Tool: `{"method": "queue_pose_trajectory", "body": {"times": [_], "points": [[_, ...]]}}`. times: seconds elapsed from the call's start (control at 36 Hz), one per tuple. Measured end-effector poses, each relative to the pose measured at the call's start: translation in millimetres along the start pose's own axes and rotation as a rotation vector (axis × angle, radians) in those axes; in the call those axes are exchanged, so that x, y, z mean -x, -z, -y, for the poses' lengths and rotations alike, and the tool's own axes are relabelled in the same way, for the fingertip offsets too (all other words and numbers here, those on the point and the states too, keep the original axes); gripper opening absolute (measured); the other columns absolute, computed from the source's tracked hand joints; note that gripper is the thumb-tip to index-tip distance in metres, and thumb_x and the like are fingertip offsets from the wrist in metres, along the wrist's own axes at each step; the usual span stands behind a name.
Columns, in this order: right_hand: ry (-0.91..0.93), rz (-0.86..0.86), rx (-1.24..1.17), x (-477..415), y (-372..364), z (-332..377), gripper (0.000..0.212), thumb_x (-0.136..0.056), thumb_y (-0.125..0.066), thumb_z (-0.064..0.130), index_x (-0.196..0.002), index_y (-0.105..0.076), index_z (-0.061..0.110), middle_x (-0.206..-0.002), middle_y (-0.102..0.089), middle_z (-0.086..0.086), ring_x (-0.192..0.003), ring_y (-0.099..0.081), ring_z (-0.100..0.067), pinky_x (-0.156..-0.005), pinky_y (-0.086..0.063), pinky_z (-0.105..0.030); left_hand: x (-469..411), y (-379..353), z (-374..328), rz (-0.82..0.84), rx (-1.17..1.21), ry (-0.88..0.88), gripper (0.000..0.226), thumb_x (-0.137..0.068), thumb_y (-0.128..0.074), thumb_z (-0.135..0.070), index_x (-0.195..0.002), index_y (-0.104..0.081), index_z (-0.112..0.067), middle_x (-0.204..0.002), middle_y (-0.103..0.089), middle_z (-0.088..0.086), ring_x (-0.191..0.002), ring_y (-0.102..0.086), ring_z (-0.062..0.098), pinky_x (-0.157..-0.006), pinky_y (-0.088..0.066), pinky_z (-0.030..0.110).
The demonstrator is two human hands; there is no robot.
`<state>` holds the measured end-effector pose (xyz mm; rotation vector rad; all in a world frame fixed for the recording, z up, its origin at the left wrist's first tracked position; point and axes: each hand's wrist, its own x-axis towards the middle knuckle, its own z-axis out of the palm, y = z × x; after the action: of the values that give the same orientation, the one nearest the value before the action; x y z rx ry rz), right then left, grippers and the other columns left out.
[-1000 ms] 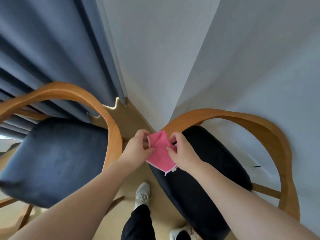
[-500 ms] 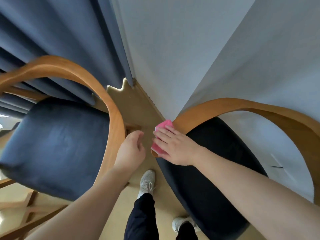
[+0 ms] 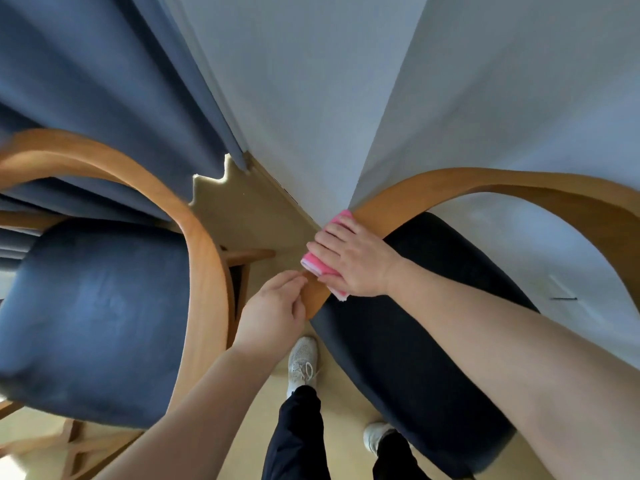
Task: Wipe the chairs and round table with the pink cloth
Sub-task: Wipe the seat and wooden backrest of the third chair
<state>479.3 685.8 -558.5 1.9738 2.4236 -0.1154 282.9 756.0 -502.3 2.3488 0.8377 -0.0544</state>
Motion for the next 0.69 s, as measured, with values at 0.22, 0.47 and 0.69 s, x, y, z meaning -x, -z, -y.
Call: {"method": "queue_pose_trajectory", "body": {"times": [0.22, 0.47, 0.69], "points": [[-0.134, 0.024, 0.032, 16, 3, -44, 0.061, -0.097, -0.027, 0.054, -0.134, -0.043, 0.009, -0.125, -0.053, -0.009, -0.115, -0.046, -0.031, -0.109, -0.028, -0.049, -22, -13, -18, 0.122, -0.128, -0.079, 0.043, -0.089, -0.054, -0.010, -0.131, -0.054, -0.012, -0.145, -0.042, 0.002, -0.133, -0.040, 0.020, -0.107, -0.033, 0.028], [-0.308, 0.051, 0.068, 41, 6, -86, 0.060, -0.098, -0.021, 0.054, -0.134, -0.041, 0.011, -0.129, -0.053, -0.009, -0.120, -0.046, -0.031, -0.111, -0.027, -0.050, -58, -32, -46, 0.228, -0.339, -0.250, 0.064, -0.092, -0.039, -0.017, -0.150, -0.014, -0.018, -0.158, 0.000, 0.000, -0.145, 0.002, 0.014, -0.106, 0.014, 0.021], [-0.410, 0.060, 0.052, 55, 7, -106, 0.061, -0.098, -0.018, 0.053, -0.135, -0.045, 0.011, -0.127, -0.055, -0.009, -0.118, -0.047, -0.031, -0.109, -0.030, -0.050, -92, -43, -67, 0.270, -0.419, -0.269, 0.073, -0.089, -0.043, -0.018, -0.150, -0.004, -0.018, -0.158, 0.005, 0.003, -0.144, 0.006, 0.017, -0.110, 0.009, 0.026]]}}
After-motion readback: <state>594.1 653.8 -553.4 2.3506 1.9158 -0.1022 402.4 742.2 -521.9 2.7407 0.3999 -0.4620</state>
